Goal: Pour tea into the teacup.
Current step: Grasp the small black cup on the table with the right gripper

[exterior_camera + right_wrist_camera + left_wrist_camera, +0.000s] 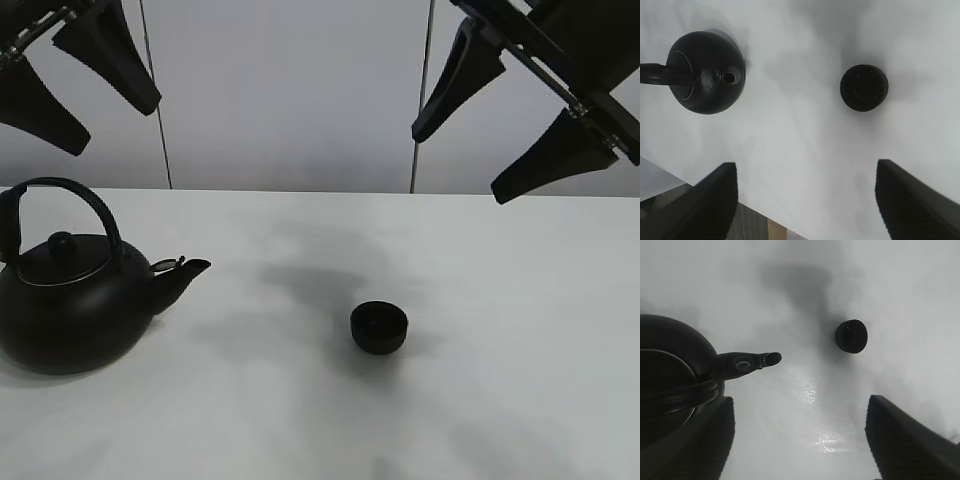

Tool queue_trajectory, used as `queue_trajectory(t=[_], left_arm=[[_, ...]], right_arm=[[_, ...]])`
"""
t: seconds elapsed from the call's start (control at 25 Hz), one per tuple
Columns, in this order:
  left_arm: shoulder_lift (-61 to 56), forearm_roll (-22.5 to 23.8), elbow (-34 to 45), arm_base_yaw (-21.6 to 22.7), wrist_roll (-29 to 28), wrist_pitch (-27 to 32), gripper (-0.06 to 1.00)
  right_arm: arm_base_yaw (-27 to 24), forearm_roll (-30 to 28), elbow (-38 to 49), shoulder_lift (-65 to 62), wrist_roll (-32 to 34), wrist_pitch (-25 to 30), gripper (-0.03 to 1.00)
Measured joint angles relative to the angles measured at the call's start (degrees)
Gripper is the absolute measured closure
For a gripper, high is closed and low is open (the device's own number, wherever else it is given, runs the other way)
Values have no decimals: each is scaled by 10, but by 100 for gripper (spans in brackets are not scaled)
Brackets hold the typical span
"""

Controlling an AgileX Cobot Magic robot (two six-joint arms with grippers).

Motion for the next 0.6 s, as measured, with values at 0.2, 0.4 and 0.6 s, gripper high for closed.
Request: queue_trajectory(t=[0.2,0.4,0.6], left_arm=[[0,0,0,0,0,0,41],[0,0,0,0,0,0,41],[0,0,0,0,0,0,41]], right_arm=[[0,0,0,0,-9,0,44],[0,-1,0,0,-55,10,44],[28,-19,-11,0,-111,23,44]])
